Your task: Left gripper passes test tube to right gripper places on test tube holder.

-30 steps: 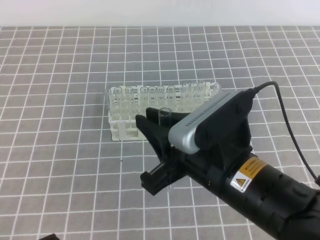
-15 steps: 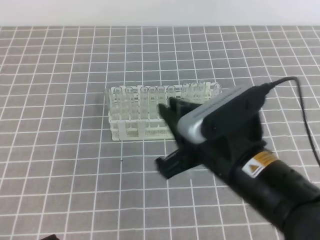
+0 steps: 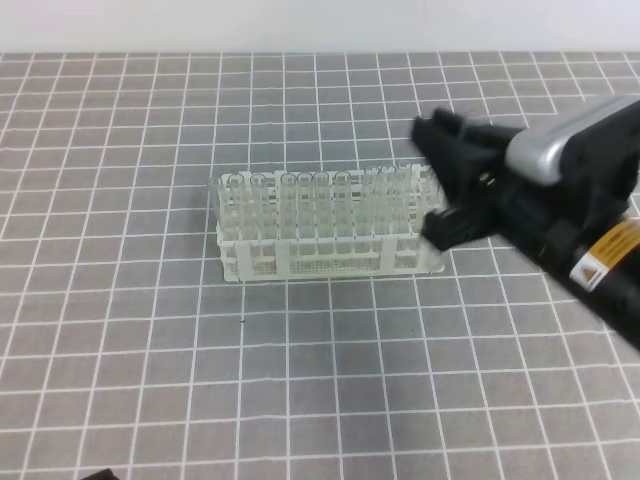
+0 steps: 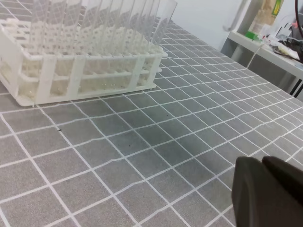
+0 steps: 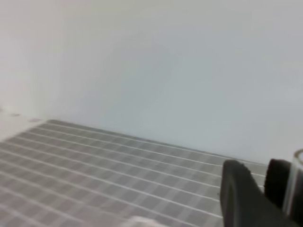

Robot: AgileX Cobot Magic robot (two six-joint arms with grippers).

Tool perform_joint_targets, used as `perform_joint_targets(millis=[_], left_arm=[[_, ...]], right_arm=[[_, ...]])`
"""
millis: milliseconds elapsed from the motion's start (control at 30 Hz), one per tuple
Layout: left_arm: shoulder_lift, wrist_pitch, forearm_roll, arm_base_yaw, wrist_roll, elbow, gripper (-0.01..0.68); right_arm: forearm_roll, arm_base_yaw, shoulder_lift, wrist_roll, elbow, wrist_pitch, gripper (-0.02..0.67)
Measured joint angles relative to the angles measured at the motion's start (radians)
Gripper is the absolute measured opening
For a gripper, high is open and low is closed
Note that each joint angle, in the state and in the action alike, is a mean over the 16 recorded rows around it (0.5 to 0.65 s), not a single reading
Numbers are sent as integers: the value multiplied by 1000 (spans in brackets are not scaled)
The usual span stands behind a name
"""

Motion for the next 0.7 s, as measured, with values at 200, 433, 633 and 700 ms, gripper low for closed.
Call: perform_joint_targets(millis=[200, 433, 633, 700], left_arm=[[0, 1, 0, 0, 0, 0, 0], [1, 3, 0, 0, 0, 0, 0], [-1, 9, -1, 0, 0, -4, 0], [-1, 9, -1, 0, -1, -3, 0]], right_arm=[[-66, -111, 67, 59, -28, -59, 9], [13, -150, 165, -40, -82, -125, 9], [79, -156, 244, -113, -130, -164, 9], [94, -157, 268, -127, -143, -175, 9]])
